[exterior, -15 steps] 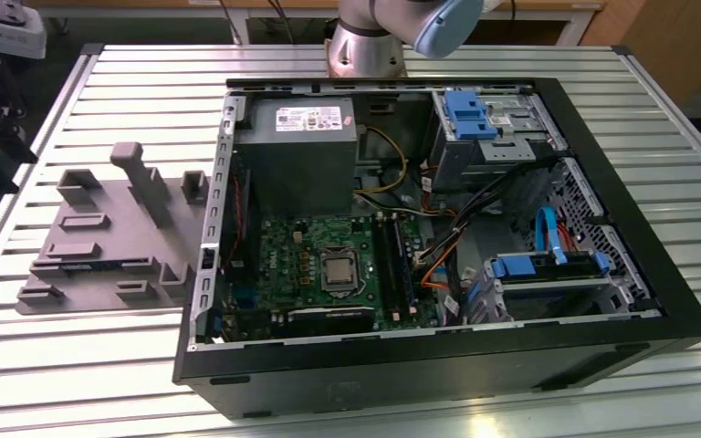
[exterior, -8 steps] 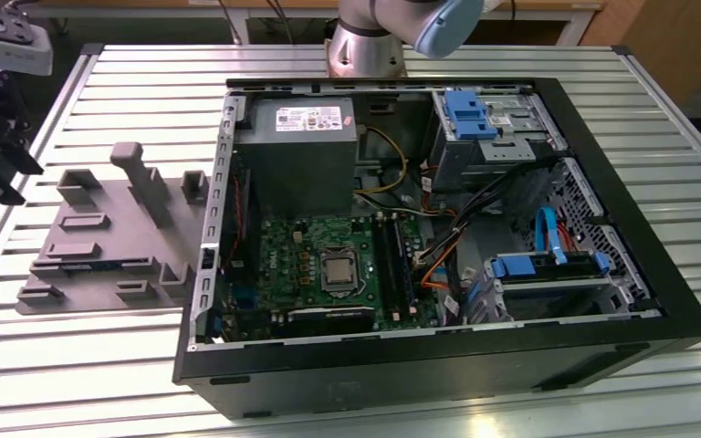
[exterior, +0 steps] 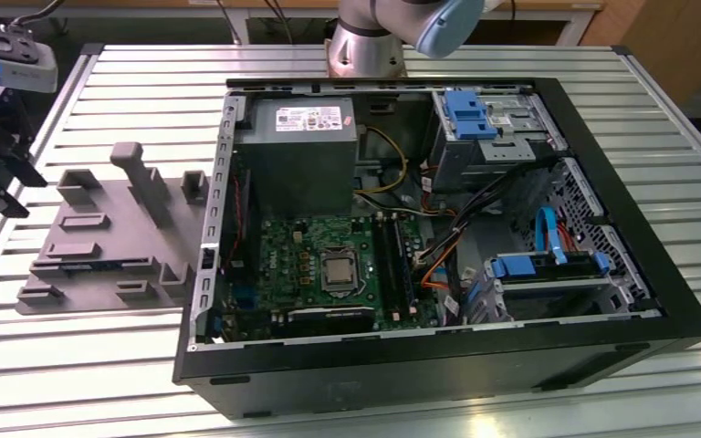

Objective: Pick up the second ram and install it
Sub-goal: 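Pick up the second ram and move it above second insertion slot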

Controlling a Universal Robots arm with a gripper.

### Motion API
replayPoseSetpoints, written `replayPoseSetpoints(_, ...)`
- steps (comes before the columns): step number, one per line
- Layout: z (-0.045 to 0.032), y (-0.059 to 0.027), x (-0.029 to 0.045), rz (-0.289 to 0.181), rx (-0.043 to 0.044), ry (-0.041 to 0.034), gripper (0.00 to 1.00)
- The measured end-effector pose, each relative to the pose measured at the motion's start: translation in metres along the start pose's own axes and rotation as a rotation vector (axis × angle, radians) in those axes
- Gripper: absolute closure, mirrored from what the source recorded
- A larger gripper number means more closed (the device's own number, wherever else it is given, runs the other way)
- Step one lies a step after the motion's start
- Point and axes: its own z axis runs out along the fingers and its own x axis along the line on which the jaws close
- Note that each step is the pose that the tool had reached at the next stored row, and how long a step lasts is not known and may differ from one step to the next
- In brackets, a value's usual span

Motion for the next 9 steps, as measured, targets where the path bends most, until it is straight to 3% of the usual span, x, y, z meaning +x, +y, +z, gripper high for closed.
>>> replayPoseSetpoints(5,0.0008,-0.0003,0.0000,0.000,0.0001,0.0000,0.53)
replayPoseSetpoints(9,0.0057,-0.0028,0.0000,0.000,0.0003,0.0013,0.53)
